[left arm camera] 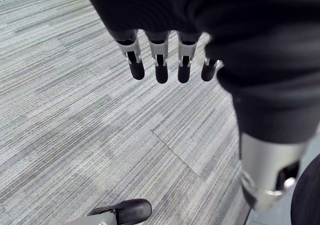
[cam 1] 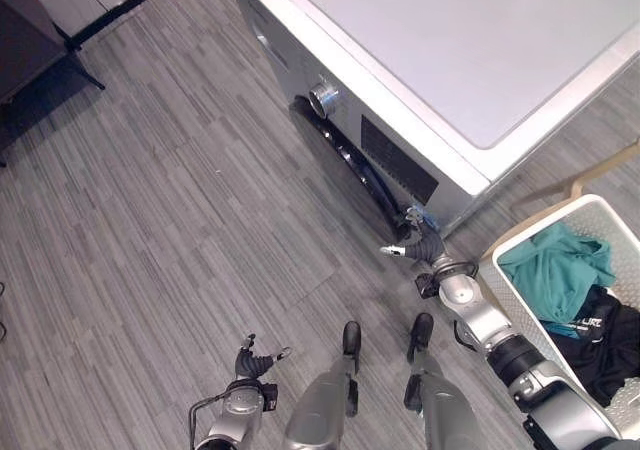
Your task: Grab the laundry basket,head to the washer,open it,put in the laundry and shut it.
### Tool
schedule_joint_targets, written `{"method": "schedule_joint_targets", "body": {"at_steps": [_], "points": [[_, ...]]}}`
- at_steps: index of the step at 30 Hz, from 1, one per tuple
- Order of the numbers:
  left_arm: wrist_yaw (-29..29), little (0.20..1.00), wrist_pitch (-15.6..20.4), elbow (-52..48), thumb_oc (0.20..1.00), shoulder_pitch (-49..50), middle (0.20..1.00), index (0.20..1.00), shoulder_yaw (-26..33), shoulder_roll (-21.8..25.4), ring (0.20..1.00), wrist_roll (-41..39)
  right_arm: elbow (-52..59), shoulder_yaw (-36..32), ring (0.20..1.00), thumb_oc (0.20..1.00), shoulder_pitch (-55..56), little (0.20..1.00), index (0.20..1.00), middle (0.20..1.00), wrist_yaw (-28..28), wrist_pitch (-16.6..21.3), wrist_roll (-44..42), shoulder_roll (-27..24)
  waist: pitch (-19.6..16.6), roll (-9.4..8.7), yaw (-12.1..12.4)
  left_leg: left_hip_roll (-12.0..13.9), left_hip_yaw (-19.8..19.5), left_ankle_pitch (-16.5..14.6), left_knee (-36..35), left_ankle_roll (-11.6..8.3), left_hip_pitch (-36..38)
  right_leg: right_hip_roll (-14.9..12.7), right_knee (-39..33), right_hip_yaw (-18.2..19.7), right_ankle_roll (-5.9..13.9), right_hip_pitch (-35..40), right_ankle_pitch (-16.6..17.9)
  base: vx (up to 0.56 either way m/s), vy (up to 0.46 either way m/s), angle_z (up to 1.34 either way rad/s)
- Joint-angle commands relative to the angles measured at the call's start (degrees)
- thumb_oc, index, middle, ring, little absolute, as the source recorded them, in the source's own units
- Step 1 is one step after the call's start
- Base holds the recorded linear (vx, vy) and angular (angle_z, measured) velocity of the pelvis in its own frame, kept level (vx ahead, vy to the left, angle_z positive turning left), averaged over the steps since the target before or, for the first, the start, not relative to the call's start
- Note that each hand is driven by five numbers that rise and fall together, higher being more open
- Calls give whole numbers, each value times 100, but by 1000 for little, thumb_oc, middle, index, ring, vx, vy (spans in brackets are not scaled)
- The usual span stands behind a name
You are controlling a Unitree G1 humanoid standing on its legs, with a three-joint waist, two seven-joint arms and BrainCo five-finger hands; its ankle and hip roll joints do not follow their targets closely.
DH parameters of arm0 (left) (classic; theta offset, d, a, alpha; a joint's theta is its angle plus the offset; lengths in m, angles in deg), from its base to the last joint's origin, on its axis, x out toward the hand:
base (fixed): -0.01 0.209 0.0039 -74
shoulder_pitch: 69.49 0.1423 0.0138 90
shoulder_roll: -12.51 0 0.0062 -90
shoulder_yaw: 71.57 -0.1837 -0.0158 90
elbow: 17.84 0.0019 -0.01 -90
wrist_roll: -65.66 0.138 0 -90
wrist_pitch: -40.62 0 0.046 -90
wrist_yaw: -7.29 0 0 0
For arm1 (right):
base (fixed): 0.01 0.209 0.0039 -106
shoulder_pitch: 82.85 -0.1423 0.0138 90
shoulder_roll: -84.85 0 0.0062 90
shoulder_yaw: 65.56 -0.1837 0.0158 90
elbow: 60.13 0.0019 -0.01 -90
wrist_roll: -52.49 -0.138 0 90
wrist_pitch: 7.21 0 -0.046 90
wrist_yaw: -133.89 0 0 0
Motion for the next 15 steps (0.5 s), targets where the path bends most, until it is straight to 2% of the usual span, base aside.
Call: {"method": "schedule_joint_targets", "body": {"at_steps": [1,11,13,15], "points": [[172,1000,272,-79,1000,-107,1000,1000,-219,187,1000,-264,-104,92,1000,1000,-415,1000,1000,1000,-360,326,-93,212,-124,-92,98,-214,-60,178,278,-99,-273,-339,612,95,453,254,-581,-43,42,7],[72,1000,288,-302,1000,-417,1000,1000,-495,367,1000,-428,-831,573,1000,1000,-1466,1000,1000,1000,43,137,-882,617,177,-117,385,-264,-140,195,441,-113,-630,-437,728,19,453,1,-552,-31,21,5],[78,1000,231,-246,1000,-570,1000,1000,-558,370,1000,-400,-646,850,1000,1000,-1531,1000,1000,1000,246,123,-1166,828,239,-190,459,-262,-213,199,494,-120,-718,-455,738,-39,453,-5,-563,-21,-30,16],[107,1000,195,-184,1000,-693,1000,1000,-590,335,1000,-406,-390,1439,1000,1000,-1410,1000,1000,1000,673,118,-1448,1253,290,-230,570,-281,-330,211,487,-129,-723,-470,778,-135,453,50,-613,-7,-67,20]]}}
